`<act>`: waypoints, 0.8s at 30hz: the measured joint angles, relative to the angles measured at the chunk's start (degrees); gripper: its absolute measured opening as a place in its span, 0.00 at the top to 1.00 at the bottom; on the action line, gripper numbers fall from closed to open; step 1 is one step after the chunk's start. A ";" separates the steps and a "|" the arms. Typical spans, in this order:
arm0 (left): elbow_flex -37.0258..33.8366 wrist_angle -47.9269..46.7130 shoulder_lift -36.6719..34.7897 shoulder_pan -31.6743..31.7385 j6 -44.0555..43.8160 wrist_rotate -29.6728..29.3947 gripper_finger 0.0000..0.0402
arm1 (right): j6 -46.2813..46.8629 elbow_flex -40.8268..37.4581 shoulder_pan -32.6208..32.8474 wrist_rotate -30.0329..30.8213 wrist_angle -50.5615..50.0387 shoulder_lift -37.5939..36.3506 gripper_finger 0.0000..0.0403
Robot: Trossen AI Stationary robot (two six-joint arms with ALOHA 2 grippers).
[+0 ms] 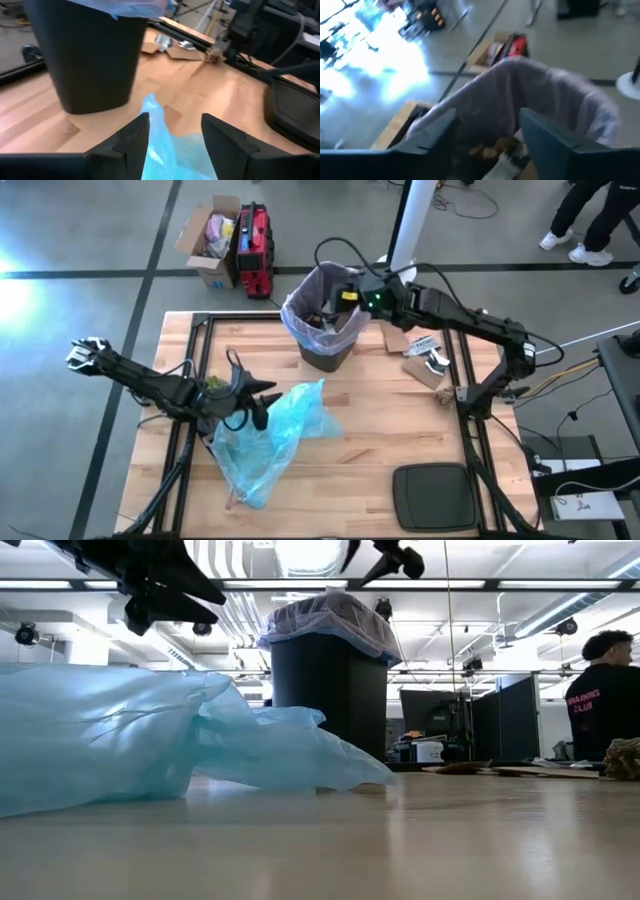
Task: Place trash/remove bag and relplace
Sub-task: Adjust the trash bin
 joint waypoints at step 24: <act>-0.06 3.34 2.28 1.03 -10.82 0.55 0.49 | 7.12 -17.43 -24.24 -15.94 8.47 -6.84 0.46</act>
